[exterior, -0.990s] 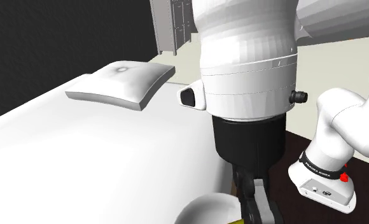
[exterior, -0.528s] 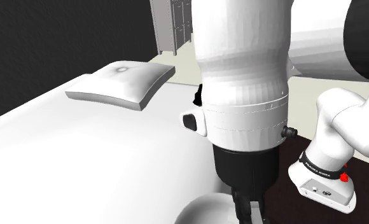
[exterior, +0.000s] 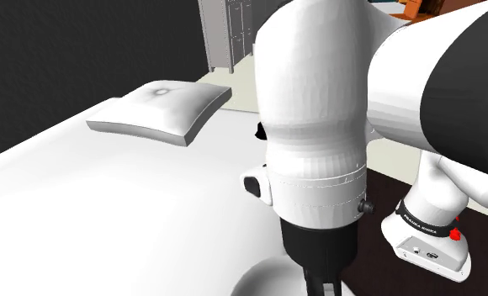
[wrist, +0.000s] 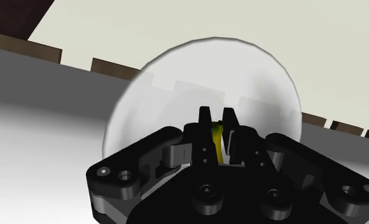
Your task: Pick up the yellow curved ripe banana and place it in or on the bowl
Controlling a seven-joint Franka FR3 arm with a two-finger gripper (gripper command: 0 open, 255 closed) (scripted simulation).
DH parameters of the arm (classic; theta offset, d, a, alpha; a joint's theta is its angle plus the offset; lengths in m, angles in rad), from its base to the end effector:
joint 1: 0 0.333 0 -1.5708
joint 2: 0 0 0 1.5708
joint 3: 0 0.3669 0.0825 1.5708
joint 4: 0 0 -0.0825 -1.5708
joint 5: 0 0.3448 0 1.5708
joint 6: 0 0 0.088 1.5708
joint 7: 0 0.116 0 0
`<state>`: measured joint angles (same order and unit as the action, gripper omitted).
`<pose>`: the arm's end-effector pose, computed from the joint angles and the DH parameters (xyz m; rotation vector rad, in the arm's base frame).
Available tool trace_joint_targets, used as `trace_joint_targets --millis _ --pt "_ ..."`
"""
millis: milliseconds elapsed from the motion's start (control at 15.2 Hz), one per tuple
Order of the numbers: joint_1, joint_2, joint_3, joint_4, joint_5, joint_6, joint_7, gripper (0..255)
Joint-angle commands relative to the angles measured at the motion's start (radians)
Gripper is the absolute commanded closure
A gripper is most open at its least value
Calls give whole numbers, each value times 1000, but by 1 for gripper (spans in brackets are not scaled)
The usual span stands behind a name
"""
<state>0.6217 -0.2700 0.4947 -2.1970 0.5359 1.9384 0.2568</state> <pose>0.1374 0.4164 0.5407 -2.6911 -0.8987 0.3417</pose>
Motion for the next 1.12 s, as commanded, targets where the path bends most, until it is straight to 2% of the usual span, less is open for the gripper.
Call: trace_joint_targets --millis 0,330,396,726,990,1056 --pt "0 3 1 -1 0 4 0 255" --pt "0 3 1 -1 0 4 0 255" --pt "0 3 1 -1 0 4 0 0" --pt "0 3 1 -1 0 4 0 0" --pt "-20 -21 -40 92 -22 -123 5 0" --pt "-19 -21 -40 92 -22 -123 5 0"
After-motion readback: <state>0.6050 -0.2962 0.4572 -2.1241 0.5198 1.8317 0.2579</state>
